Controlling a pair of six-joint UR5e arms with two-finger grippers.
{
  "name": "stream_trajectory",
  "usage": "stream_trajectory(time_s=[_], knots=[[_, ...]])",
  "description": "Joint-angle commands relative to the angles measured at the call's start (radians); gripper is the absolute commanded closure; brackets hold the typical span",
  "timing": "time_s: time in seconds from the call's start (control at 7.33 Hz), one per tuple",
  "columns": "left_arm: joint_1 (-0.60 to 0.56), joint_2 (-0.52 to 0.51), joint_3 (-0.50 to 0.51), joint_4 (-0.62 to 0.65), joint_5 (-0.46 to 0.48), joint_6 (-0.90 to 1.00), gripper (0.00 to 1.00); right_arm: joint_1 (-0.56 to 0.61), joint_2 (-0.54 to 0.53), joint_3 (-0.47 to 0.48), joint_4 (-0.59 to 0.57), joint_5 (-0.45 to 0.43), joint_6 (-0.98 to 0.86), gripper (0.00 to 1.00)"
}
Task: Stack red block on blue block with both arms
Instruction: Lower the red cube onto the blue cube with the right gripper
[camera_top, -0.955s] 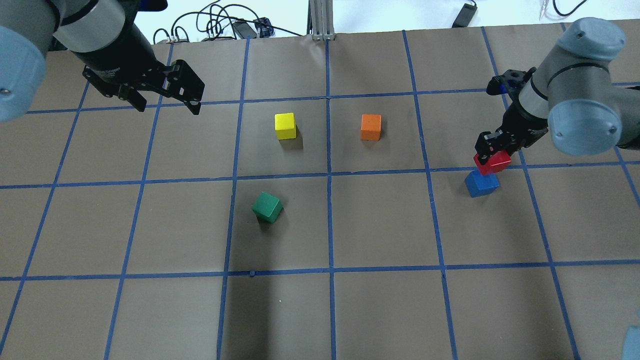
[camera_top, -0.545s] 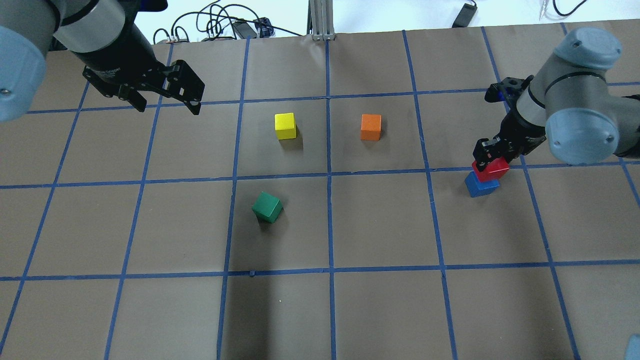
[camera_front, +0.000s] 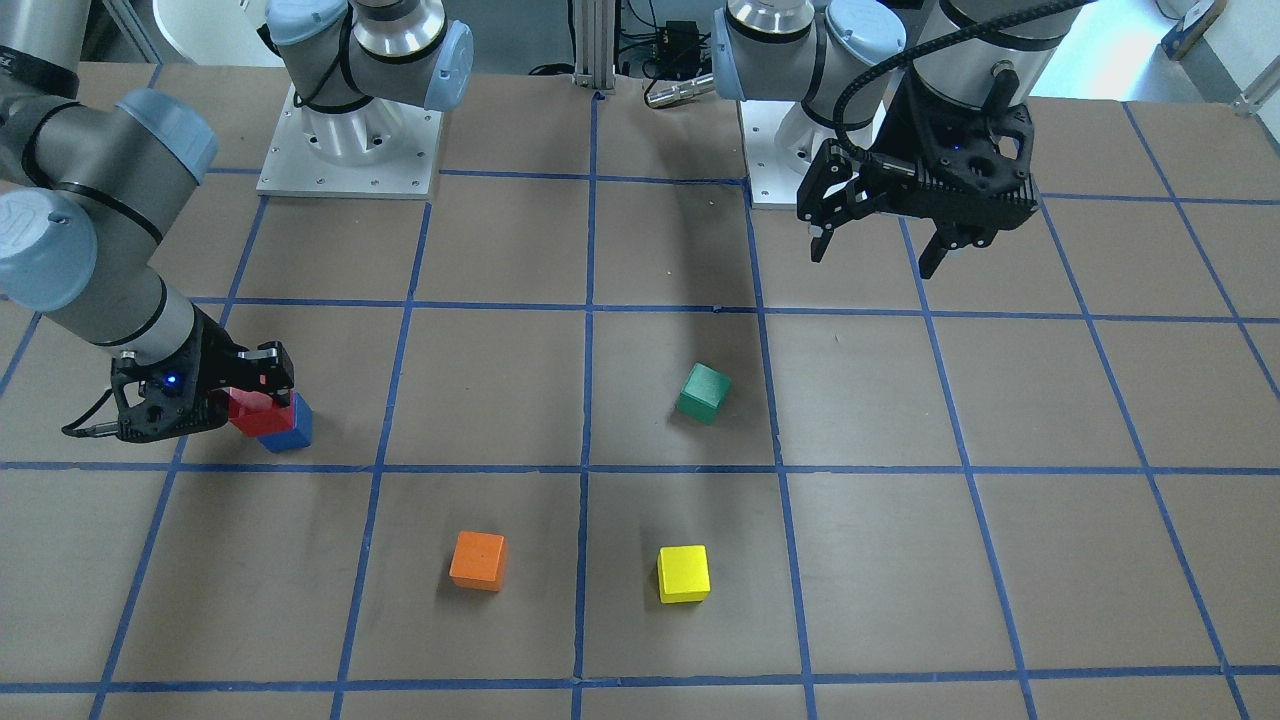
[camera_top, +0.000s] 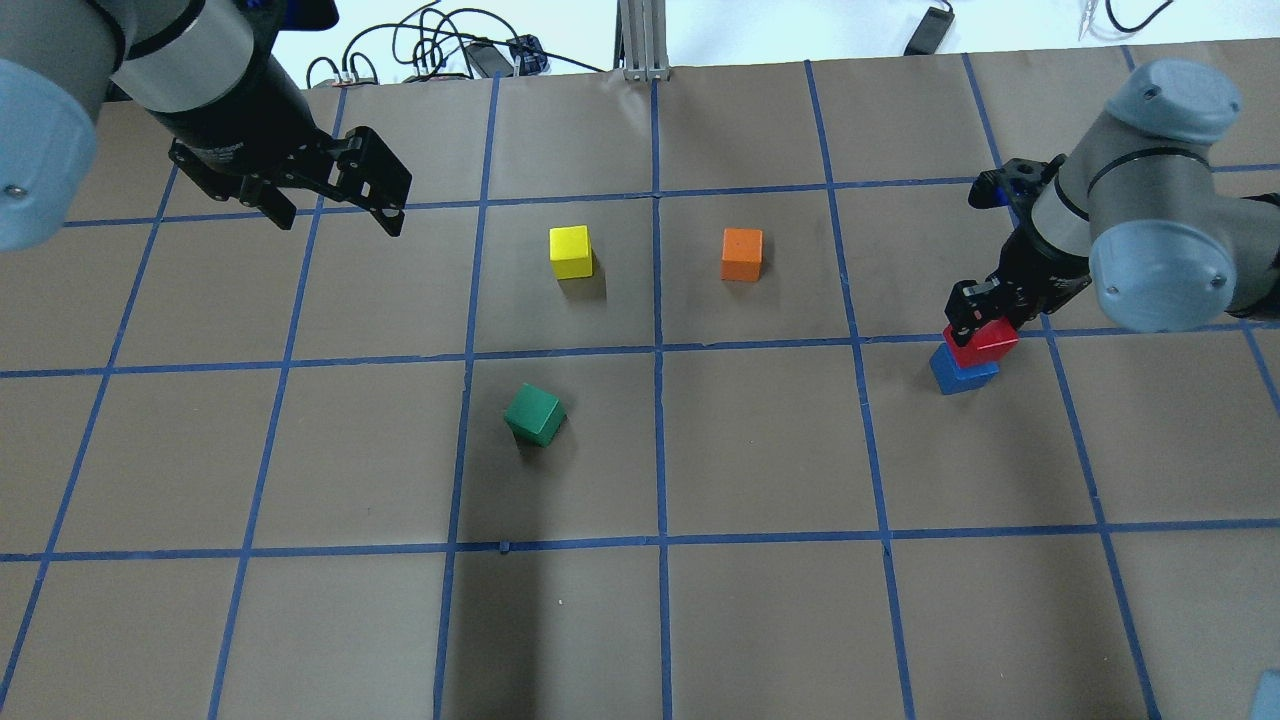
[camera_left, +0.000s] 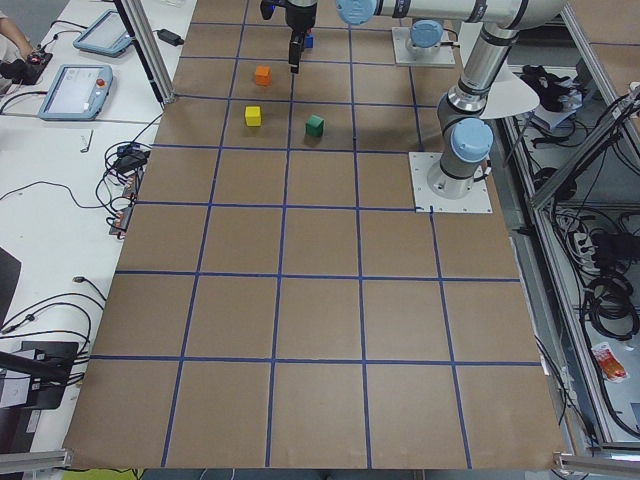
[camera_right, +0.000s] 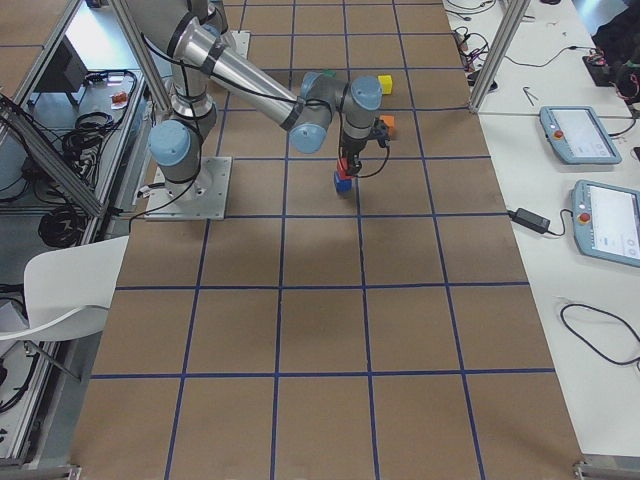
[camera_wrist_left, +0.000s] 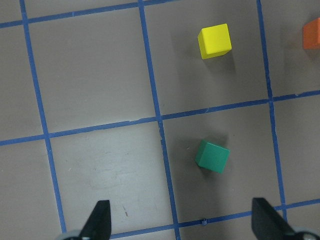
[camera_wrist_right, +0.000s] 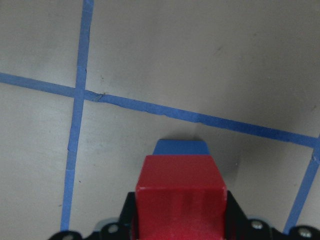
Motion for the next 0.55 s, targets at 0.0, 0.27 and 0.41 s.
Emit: stream_trajectory(time_s=[0.0,0.27,0.41], knots=[[0.0,0.0,0.0,0.005,0.001,-0.002,0.0,-0.002,0.0,0.001,0.006,-0.018,-0.001,0.79],[0.0,-0.001,0.0,0.005,0.0,0.0,0.0,-0.002,0.0,0.007,0.015,-0.04,-0.001,0.78],[0.0,-0.001,0.0,0.005,0.0,-0.002,0.0,-0.002,0.0,0.01,0.015,-0.038,-0.001,0.78]])
